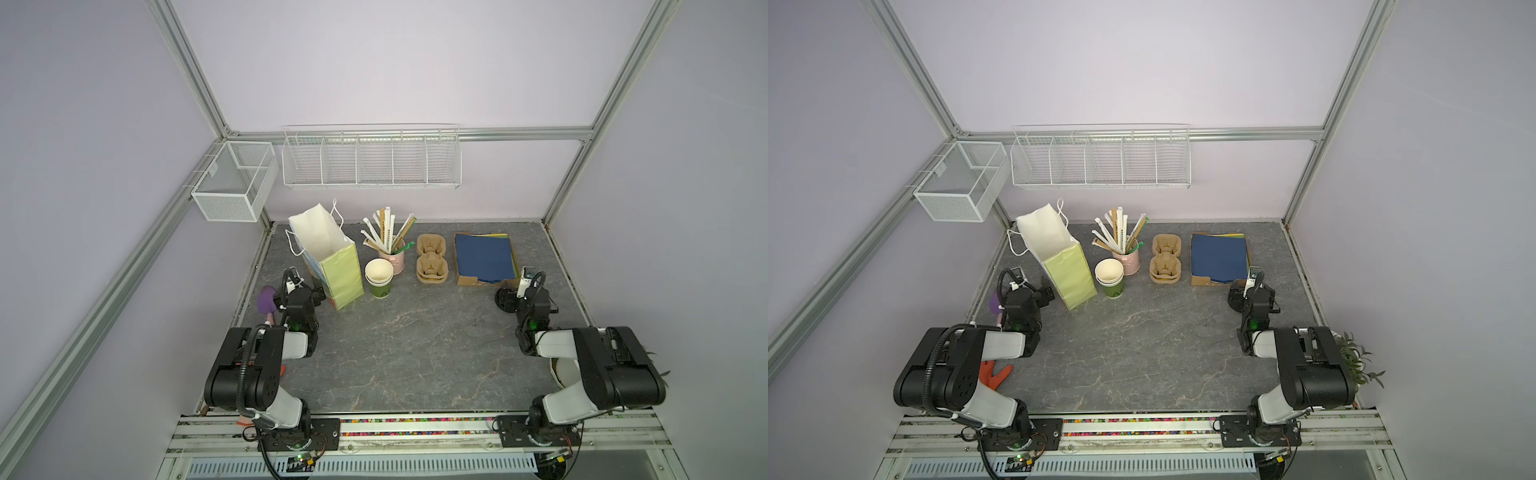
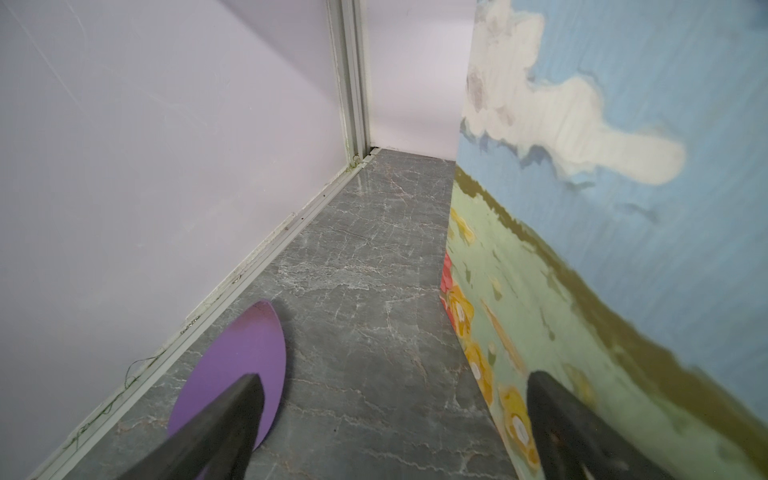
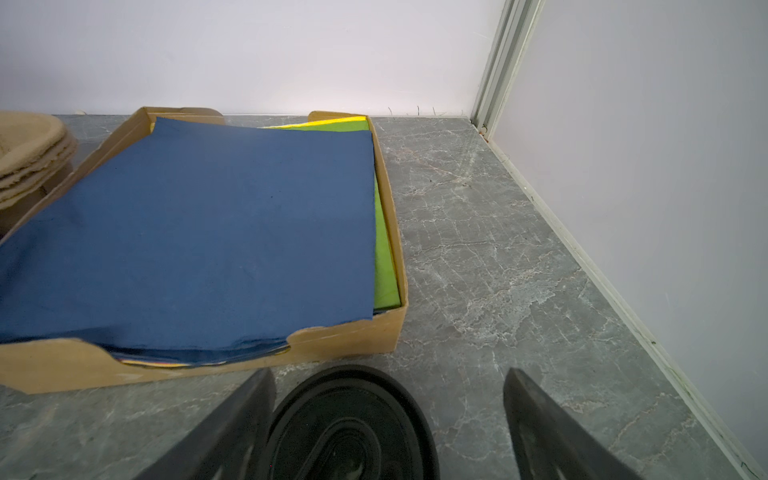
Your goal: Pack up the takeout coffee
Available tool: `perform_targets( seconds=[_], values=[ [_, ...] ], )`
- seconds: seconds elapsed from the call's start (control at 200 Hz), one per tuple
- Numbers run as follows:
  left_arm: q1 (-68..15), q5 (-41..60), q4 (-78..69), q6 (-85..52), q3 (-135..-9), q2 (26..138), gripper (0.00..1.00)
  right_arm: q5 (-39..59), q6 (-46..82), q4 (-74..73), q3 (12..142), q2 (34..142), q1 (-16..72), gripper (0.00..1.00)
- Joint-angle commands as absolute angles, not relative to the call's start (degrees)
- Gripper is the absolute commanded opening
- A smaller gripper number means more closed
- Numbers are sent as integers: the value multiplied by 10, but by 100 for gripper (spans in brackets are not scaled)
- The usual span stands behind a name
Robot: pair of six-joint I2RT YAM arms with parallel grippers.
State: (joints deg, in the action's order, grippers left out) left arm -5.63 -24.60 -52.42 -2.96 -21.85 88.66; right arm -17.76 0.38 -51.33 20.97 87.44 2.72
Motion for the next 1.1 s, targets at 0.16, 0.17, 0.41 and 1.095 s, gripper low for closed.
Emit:
perform_targets(
  seconds=[0.16, 0.17, 0.41, 1.095],
  values=[
    [-79, -332, -423, -27, -232, 768, 99, -227, -22, -583, 174, 863, 54, 88],
    [-79, -332, -416, -27, -233, 762, 99, -227, -22, -584, 172, 862, 54, 88],
    [-83, -319, -275, -119, -249, 589, 99, -231, -21, -584, 174, 865, 53, 89],
    [-83, -178, -196, -262, -172, 423, 99, -172, 15, -499, 208, 851, 11, 89]
  ],
)
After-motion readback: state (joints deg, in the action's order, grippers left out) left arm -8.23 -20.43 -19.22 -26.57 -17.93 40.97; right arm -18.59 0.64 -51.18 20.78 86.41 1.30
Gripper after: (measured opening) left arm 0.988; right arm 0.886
